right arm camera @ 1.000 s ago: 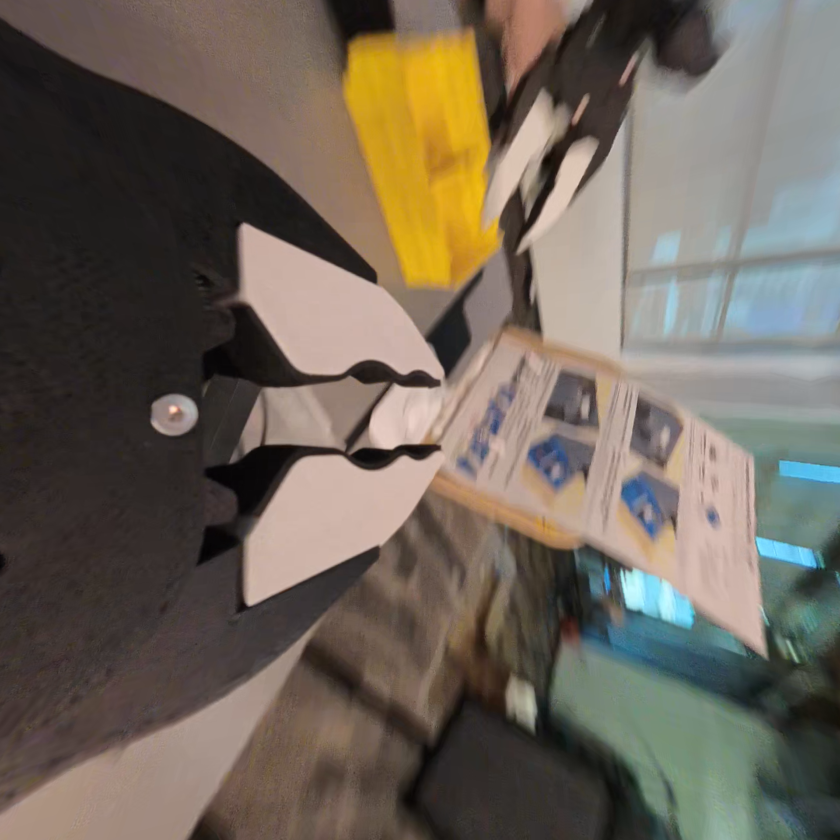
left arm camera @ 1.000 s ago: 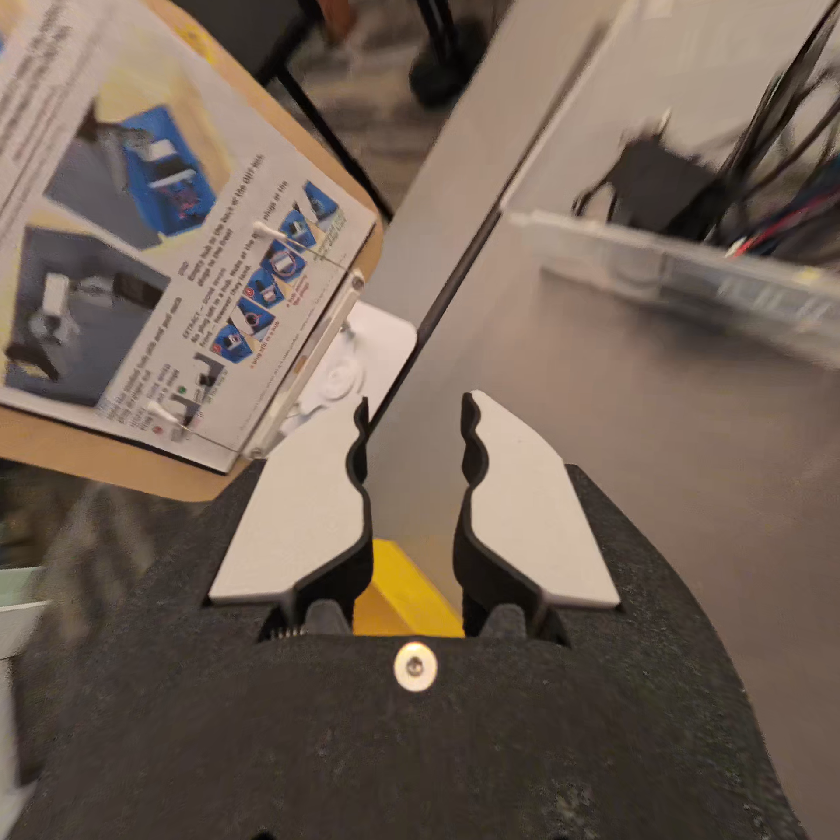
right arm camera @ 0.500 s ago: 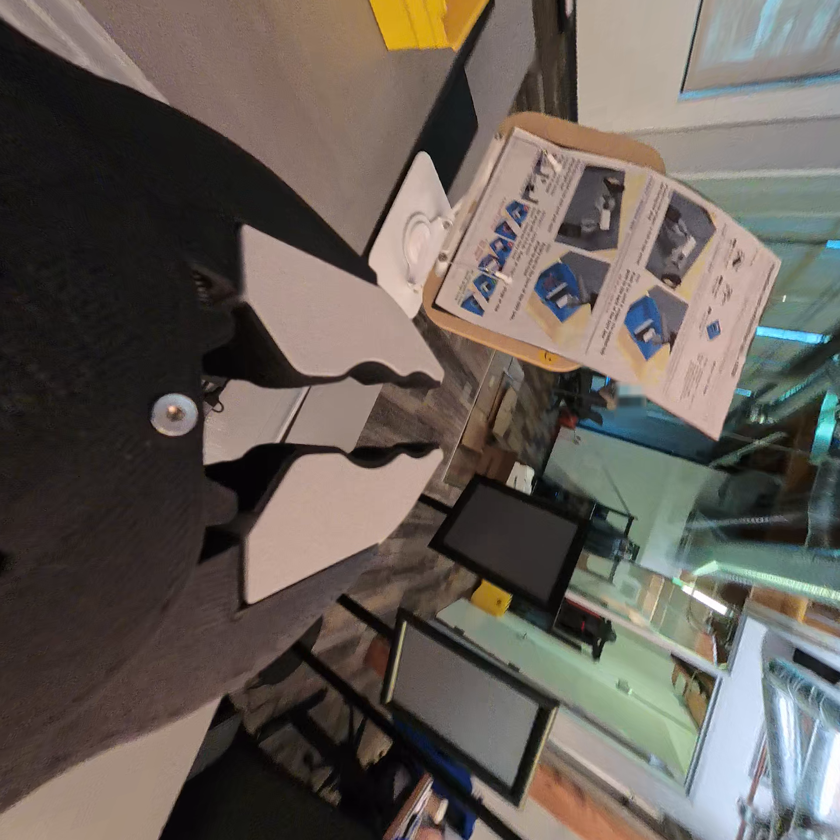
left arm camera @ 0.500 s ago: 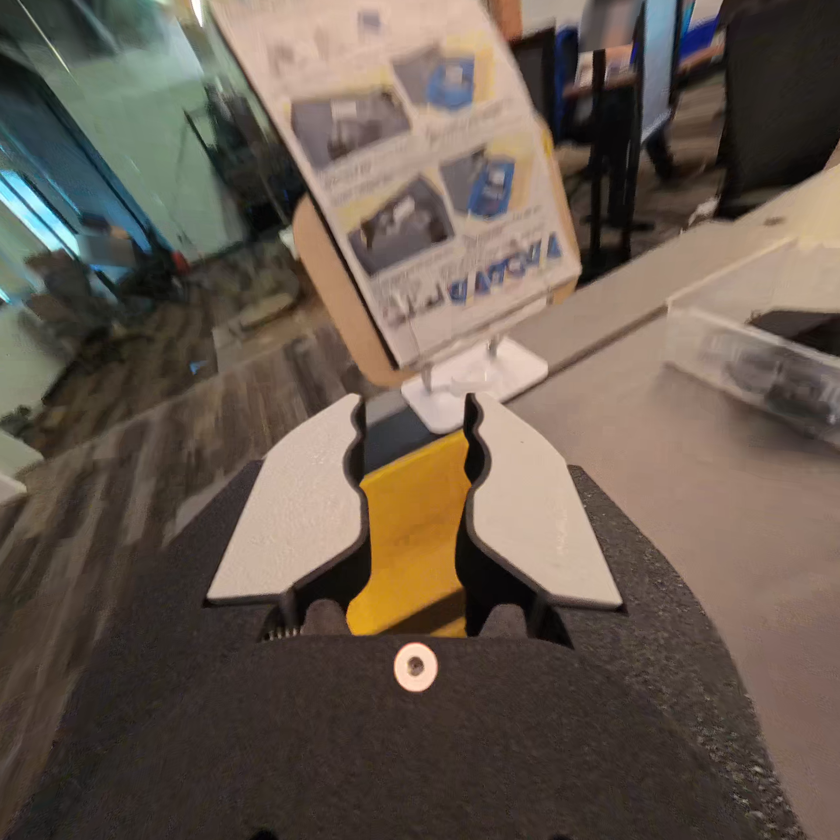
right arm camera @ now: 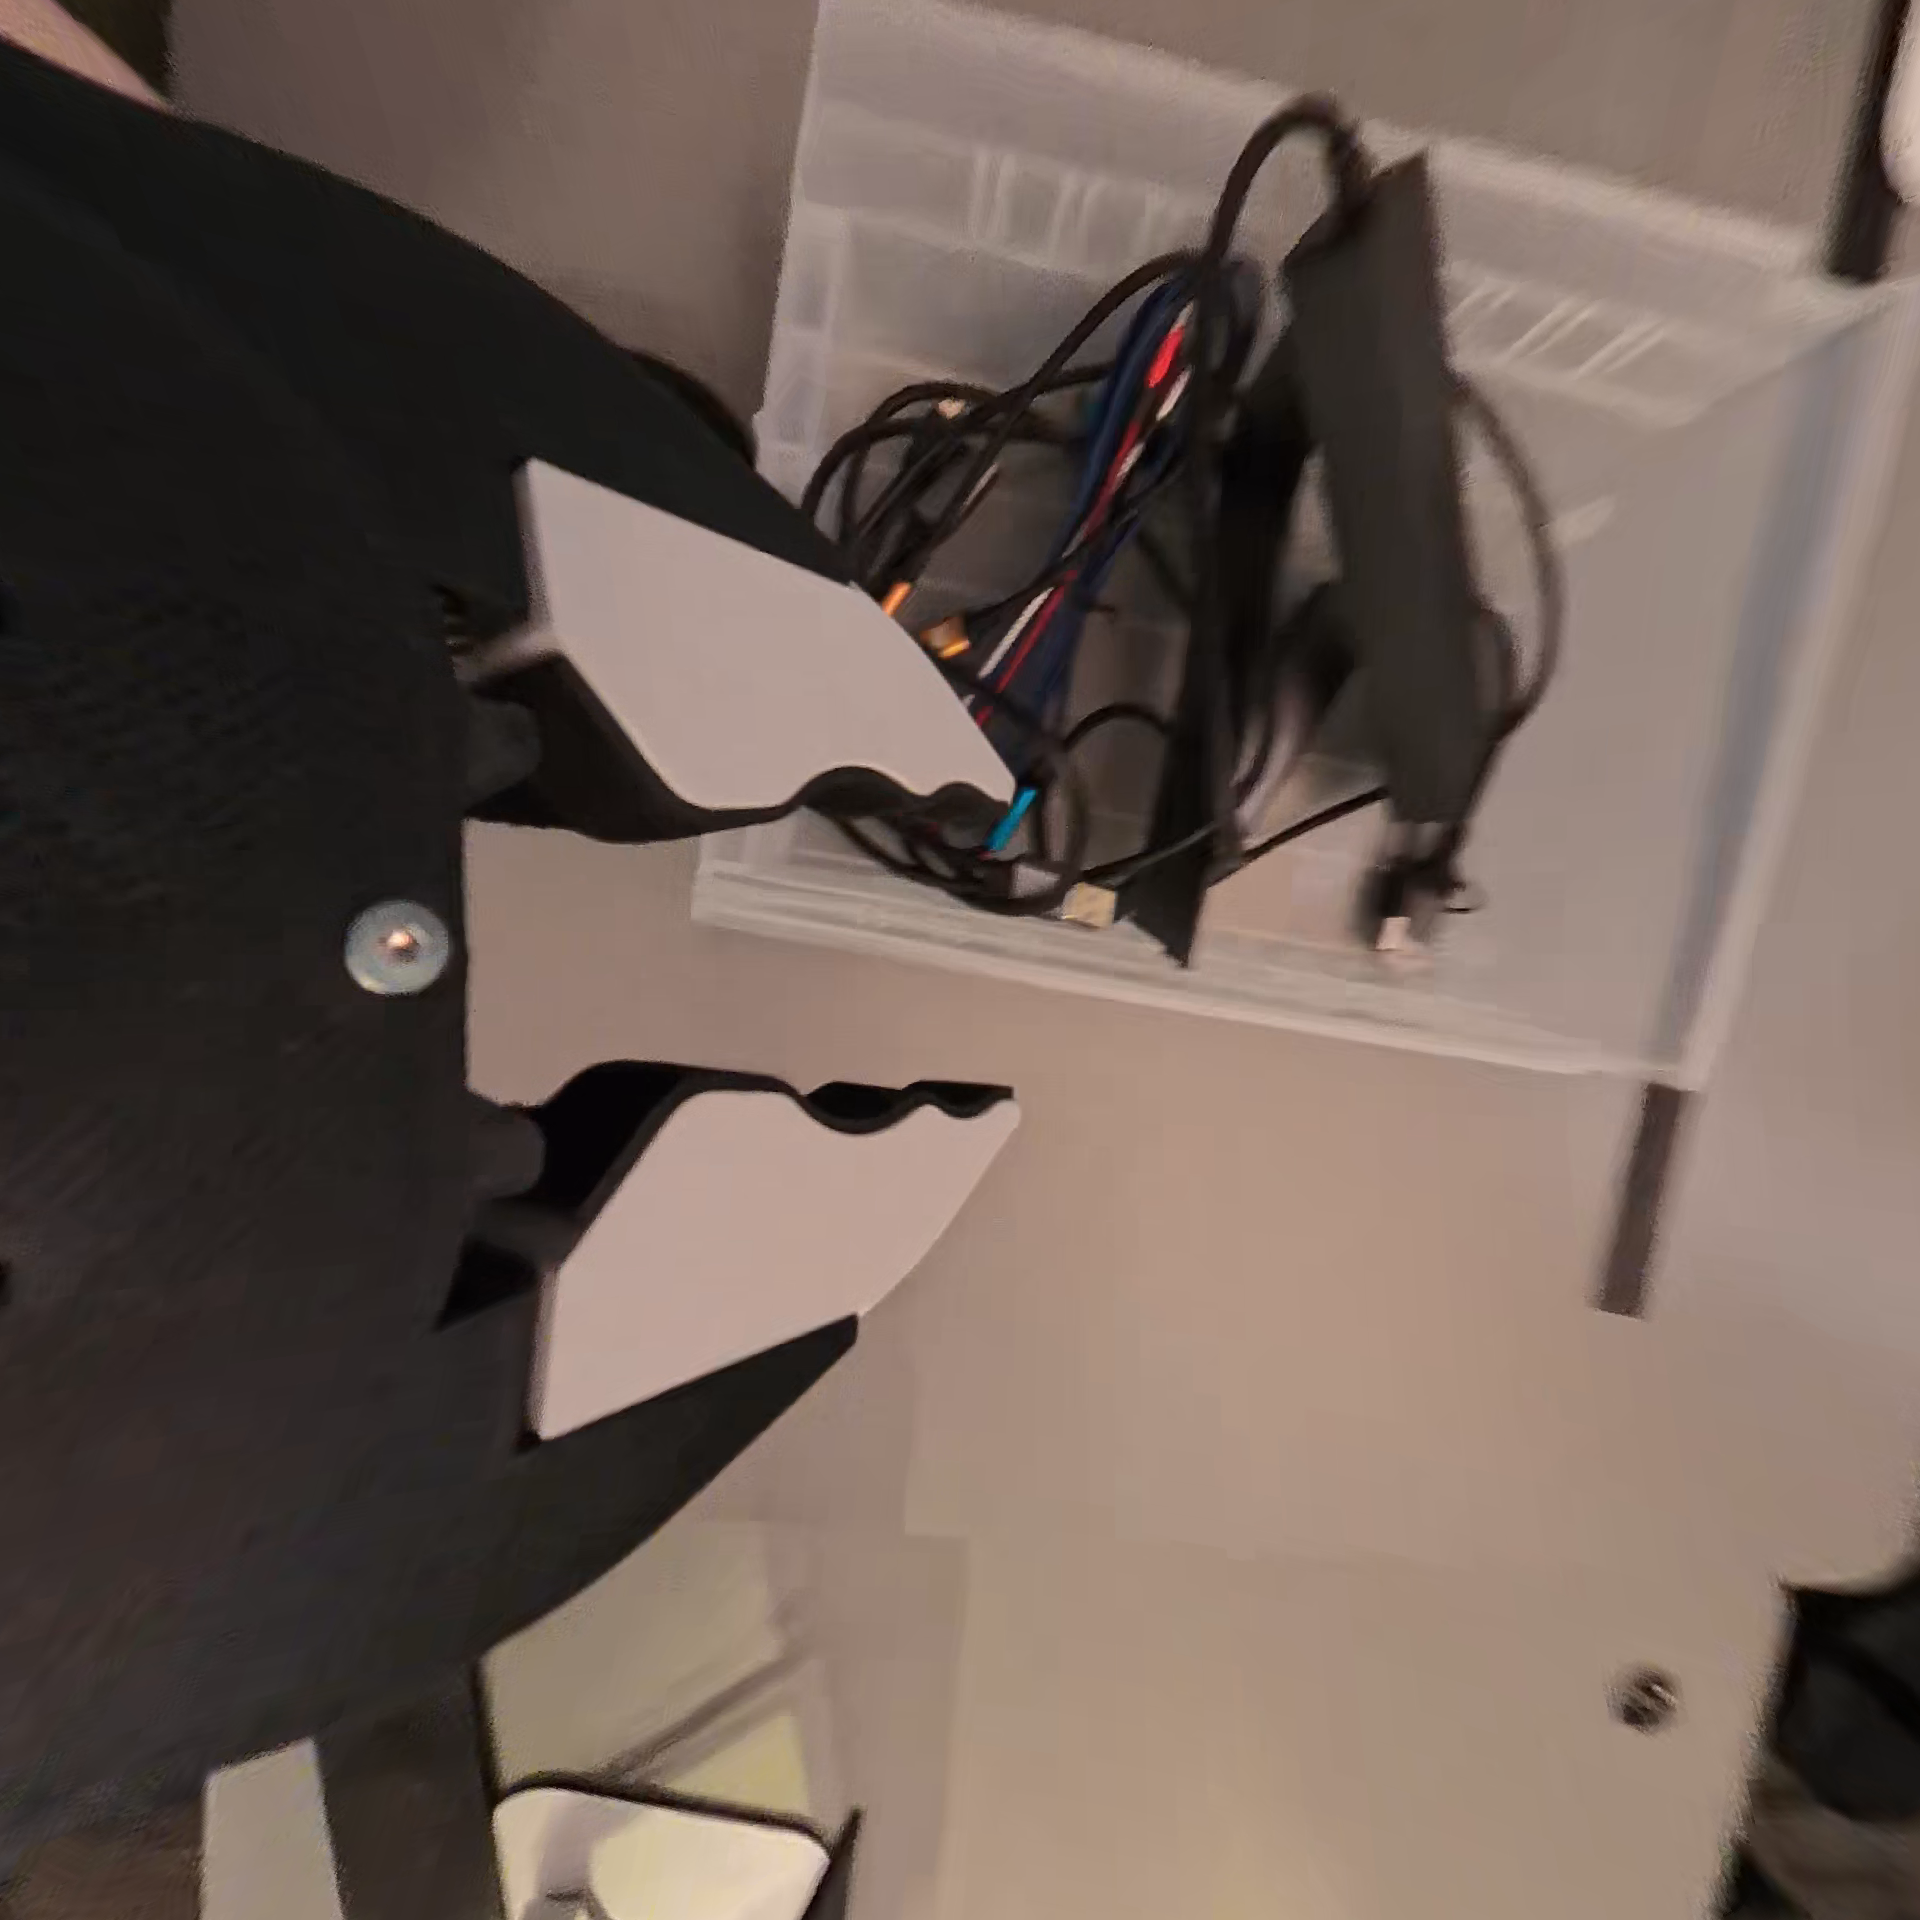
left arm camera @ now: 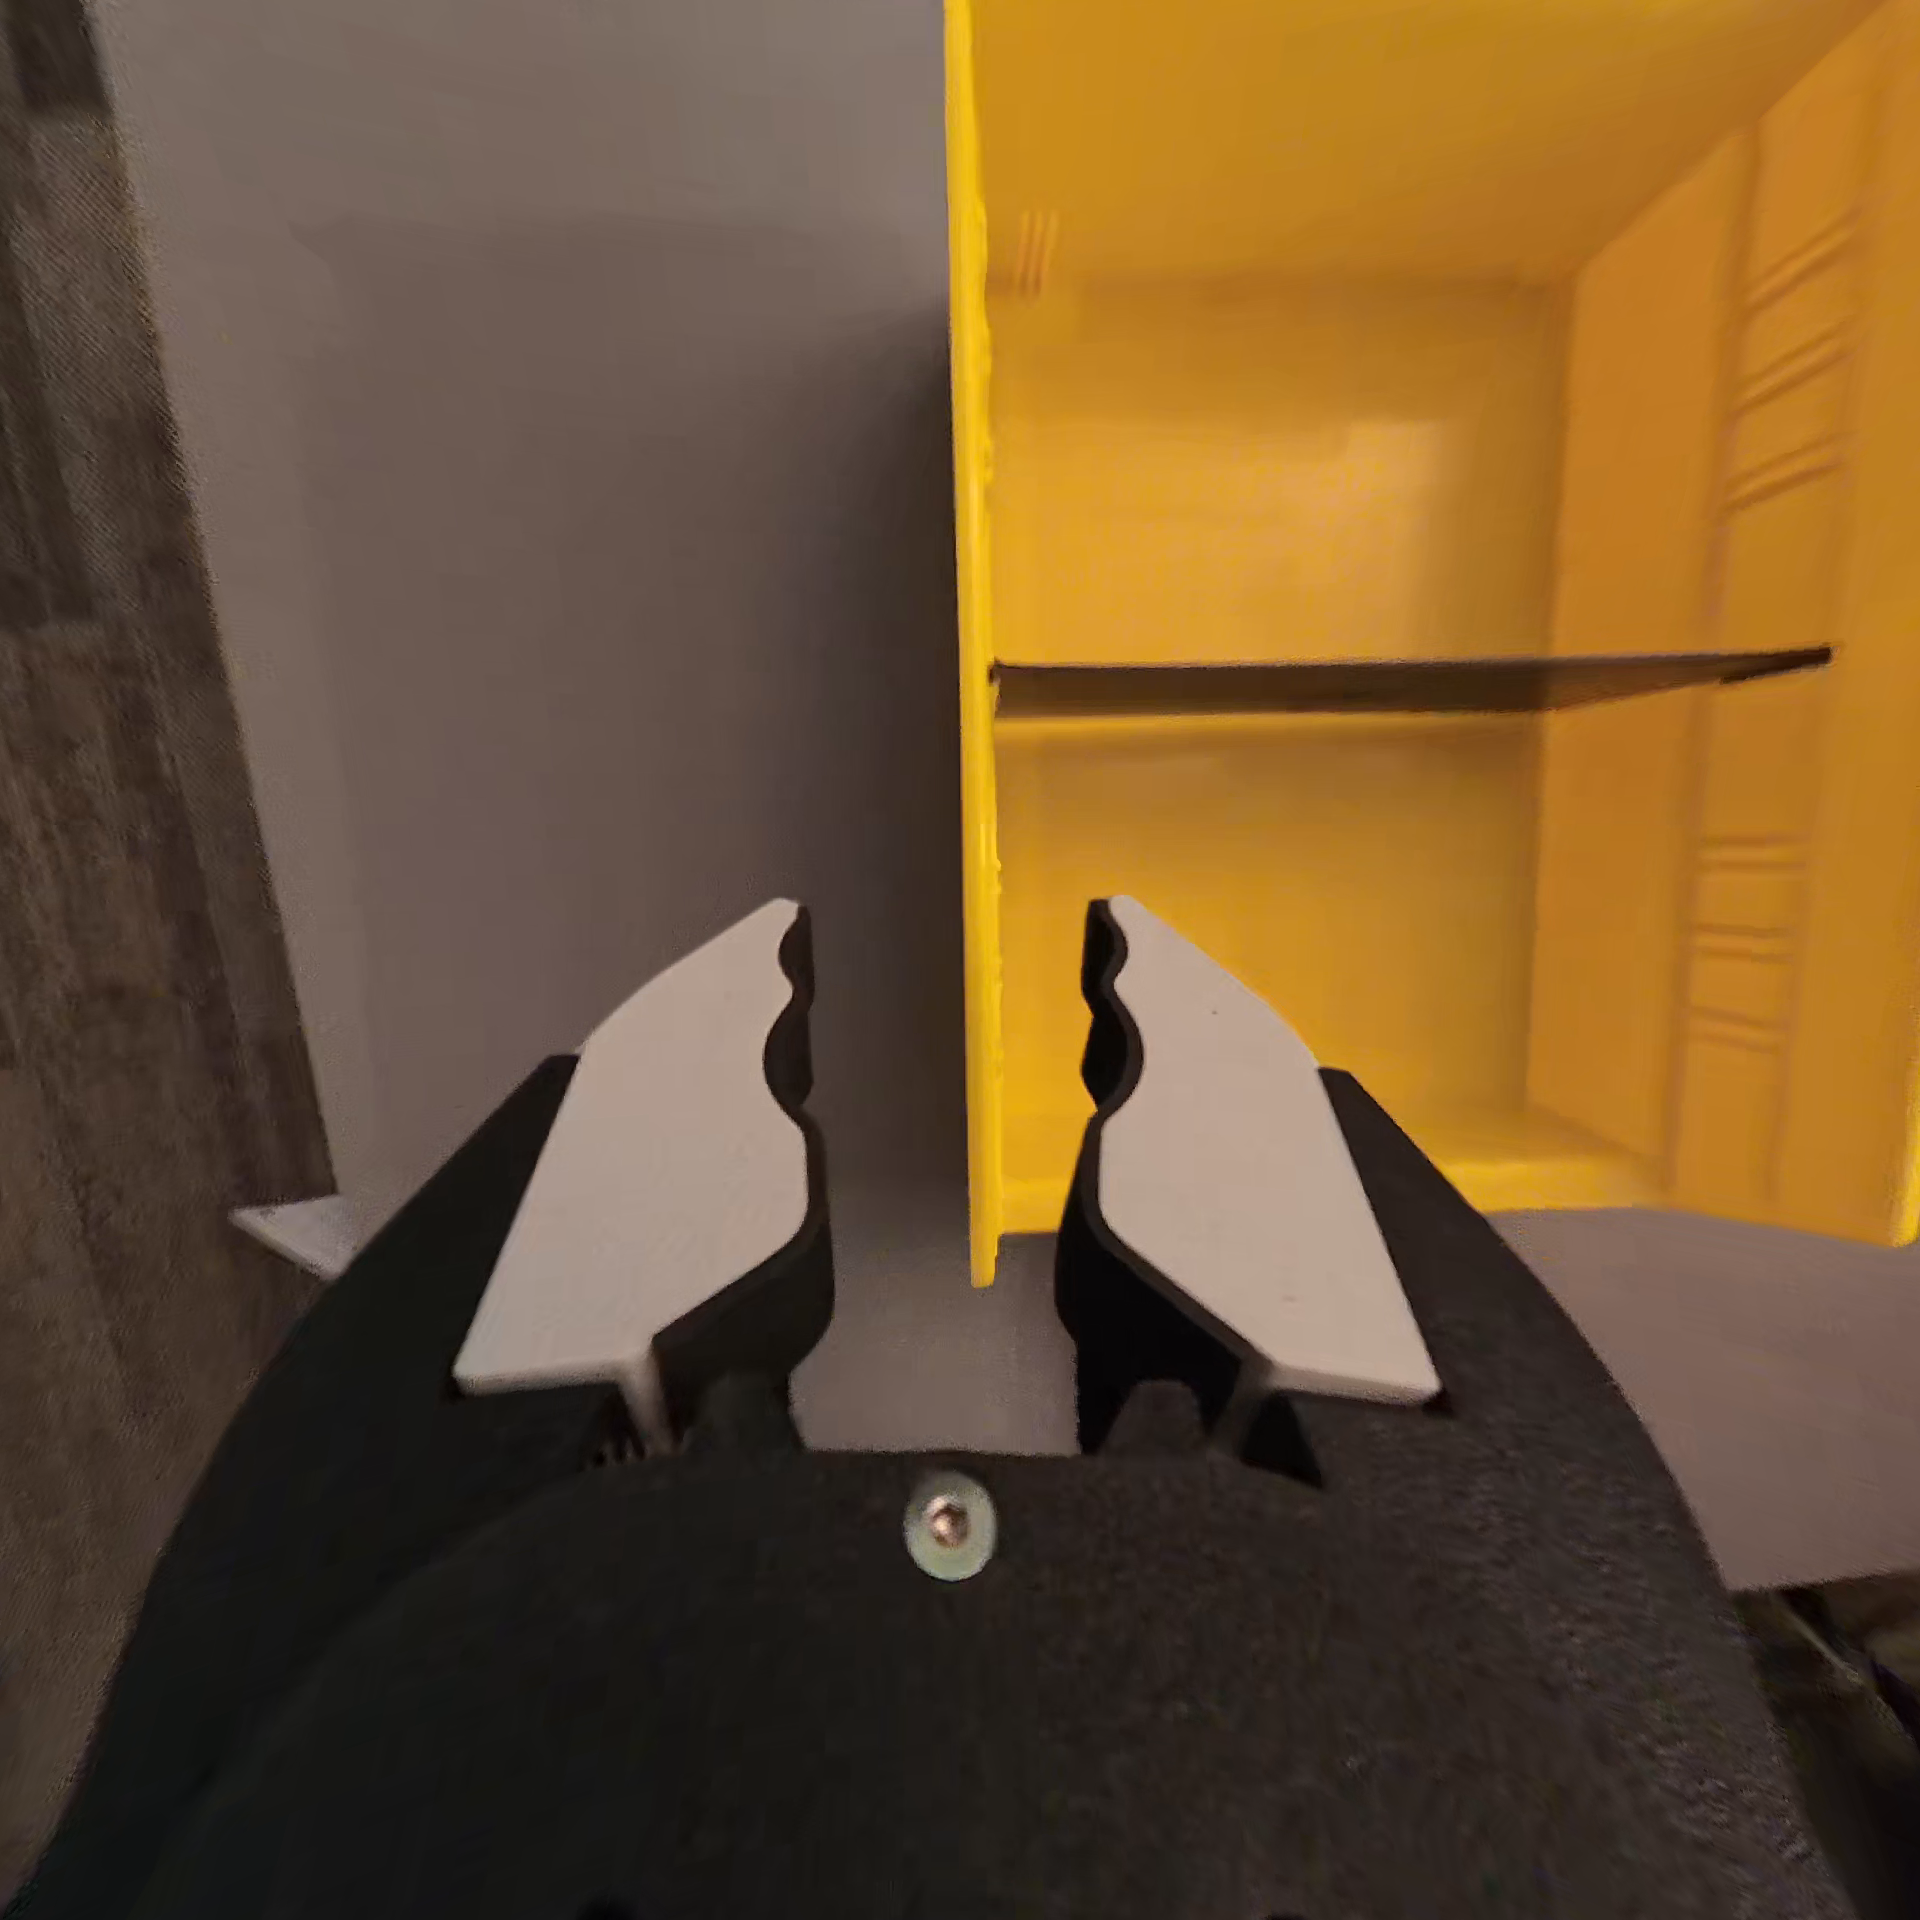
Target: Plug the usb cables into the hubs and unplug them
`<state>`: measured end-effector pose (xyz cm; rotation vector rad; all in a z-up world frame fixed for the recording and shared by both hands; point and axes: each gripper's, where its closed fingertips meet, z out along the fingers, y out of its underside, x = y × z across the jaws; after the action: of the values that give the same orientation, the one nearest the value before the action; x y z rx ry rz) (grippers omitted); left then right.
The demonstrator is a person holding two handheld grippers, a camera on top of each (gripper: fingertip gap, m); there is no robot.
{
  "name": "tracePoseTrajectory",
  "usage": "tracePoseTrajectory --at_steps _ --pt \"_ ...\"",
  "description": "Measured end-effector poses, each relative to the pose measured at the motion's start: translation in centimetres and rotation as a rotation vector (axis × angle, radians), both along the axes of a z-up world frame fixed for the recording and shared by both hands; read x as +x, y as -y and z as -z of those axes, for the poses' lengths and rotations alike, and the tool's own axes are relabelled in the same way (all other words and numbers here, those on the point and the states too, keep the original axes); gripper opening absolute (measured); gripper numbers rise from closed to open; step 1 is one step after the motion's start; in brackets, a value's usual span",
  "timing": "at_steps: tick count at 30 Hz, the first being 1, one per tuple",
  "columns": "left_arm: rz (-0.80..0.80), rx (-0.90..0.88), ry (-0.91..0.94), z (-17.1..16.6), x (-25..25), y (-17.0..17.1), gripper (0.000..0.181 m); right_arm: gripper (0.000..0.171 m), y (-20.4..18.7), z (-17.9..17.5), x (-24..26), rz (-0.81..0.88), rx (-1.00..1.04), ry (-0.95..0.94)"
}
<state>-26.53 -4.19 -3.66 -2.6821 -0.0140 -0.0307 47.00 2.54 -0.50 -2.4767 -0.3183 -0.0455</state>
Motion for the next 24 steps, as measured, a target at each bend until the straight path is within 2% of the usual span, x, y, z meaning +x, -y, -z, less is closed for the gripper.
tracePoseTrajectory --at_steps 4,10,11,12,14,18,21,24 --pt "0.006 -0.101 0.006 2.2 0.2 0.0 0.051 0.045 0.7 4.0 1.6 -0.006 -0.158 -0.074" --pt "0.009 -0.201 0.032 4.4 1.0 -0.4 0.046 0.034 -0.9 6.9 1.0 -0.043 -0.268 -0.228" --pt "0.005 -0.211 0.027 4.7 1.1 -0.6 0.044 0.031 -1.0 7.7 0.8 -0.042 -0.309 -0.234" --pt "-0.009 -0.212 0.021 4.9 1.1 -1.0 0.042 0.019 -1.0 8.5 0.7 -0.028 -0.361 -0.231" --pt "-0.012 -0.227 0.036 5.3 1.5 -1.6 0.038 0.006 -0.7 10.0 0.0 -0.006 -0.467 -0.217" --pt "-0.017 -0.297 0.002 6.6 1.5 -1.3 0.033 0.007 -0.9 10.8 0.1 -0.011 -0.520 -0.078" --pt "-0.040 -0.292 0.023 6.9 1.1 -1.4 0.029 0.006 -1.1 11.3 -0.2 -0.034 -0.529 -0.099" --pt "-0.075 -0.304 0.139 7.4 1.6 -1.1 0.016 0.006 -1.1 11.4 -0.4 -0.047 -0.533 -0.137"
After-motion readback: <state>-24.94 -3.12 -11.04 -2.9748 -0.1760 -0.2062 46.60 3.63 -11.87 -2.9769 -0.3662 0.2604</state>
